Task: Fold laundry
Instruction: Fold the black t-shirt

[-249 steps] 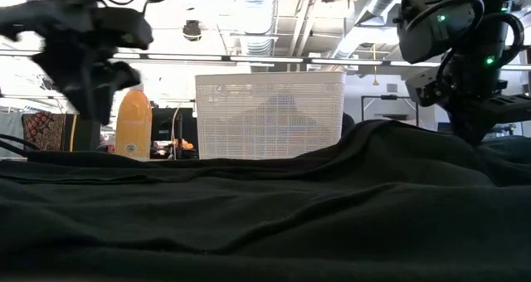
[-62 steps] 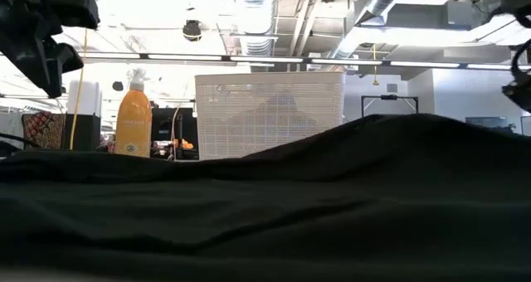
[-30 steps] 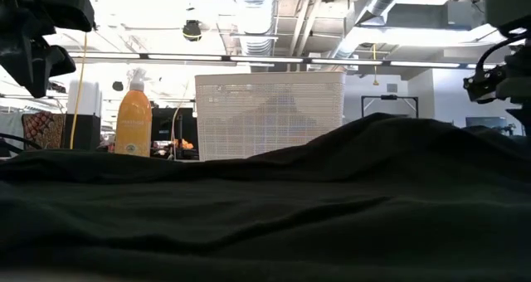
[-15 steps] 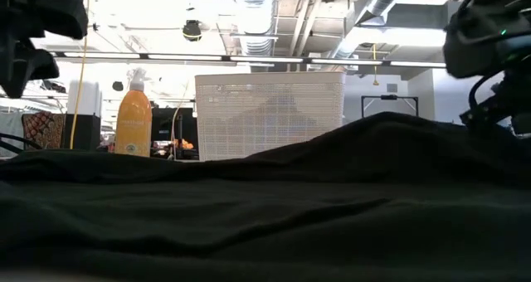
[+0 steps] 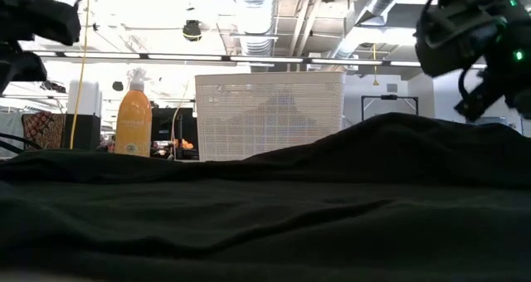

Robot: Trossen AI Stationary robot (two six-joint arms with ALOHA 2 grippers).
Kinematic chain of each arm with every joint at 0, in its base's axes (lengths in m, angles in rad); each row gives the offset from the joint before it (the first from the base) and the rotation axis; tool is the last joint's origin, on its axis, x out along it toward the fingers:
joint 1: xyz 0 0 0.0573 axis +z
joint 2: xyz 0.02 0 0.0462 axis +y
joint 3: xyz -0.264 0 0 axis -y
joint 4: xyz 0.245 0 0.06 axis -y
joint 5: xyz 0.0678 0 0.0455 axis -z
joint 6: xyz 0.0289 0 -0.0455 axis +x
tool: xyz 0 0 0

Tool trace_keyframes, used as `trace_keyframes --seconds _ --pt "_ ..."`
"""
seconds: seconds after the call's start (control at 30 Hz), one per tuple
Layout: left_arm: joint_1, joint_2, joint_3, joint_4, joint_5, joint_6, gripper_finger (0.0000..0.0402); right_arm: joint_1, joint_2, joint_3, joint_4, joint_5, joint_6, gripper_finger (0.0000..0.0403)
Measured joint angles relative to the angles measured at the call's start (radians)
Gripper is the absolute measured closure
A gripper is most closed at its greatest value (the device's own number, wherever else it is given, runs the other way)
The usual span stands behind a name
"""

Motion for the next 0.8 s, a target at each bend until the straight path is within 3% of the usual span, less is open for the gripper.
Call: trace_keyframes --seconds 0.2,0.4,0.63,0.8 --pt "0.000 -0.002 0.000 0.115 -0.041 0.133 0.0283 -0.001 0.001 0.151 -0.296 0.001 -0.072 0.0281" --pt "0.000 0.007 0.000 0.266 -0.288 0.339 0.0283 -0.005 -0.041 0.242 -0.273 0.037 -0.163 0.0272" --pt "0.015 0.083 0.000 0.449 -0.625 0.575 0.0283 -0.038 -0.116 0.320 -0.238 0.454 -0.089 0.0274" --pt "0.070 0.201 0.000 0.520 -0.667 0.627 0.0283 -0.179 -0.204 0.317 -0.161 0.539 -0.152 0.0268"
